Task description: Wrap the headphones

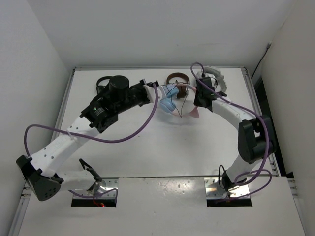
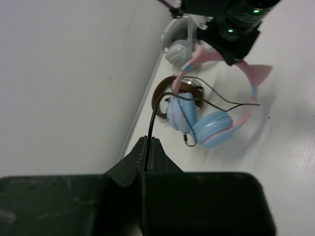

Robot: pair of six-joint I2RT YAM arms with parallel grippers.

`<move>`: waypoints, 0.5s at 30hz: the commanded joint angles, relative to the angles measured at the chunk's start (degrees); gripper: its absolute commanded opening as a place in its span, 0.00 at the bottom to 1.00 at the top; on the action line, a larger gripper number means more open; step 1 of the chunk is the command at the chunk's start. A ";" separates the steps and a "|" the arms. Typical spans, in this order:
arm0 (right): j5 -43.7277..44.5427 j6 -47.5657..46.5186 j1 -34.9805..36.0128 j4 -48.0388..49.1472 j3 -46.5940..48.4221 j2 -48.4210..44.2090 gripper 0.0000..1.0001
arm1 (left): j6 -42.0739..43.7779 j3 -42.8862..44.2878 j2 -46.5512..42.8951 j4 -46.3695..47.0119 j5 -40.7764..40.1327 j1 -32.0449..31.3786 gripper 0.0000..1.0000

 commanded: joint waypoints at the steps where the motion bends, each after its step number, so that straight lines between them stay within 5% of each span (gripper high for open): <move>1: 1.38 -0.78 -0.10 6.06 -0.60 -4.00 0.00 | -0.37 2.50 0.77 4.01 -1.77 1.96 0.00; 15: -1.51 -7.63 5.34 6.06 -4.39 -8.22 0.00 | -4.23 4.60 6.75 9.98 0.69 7.50 0.00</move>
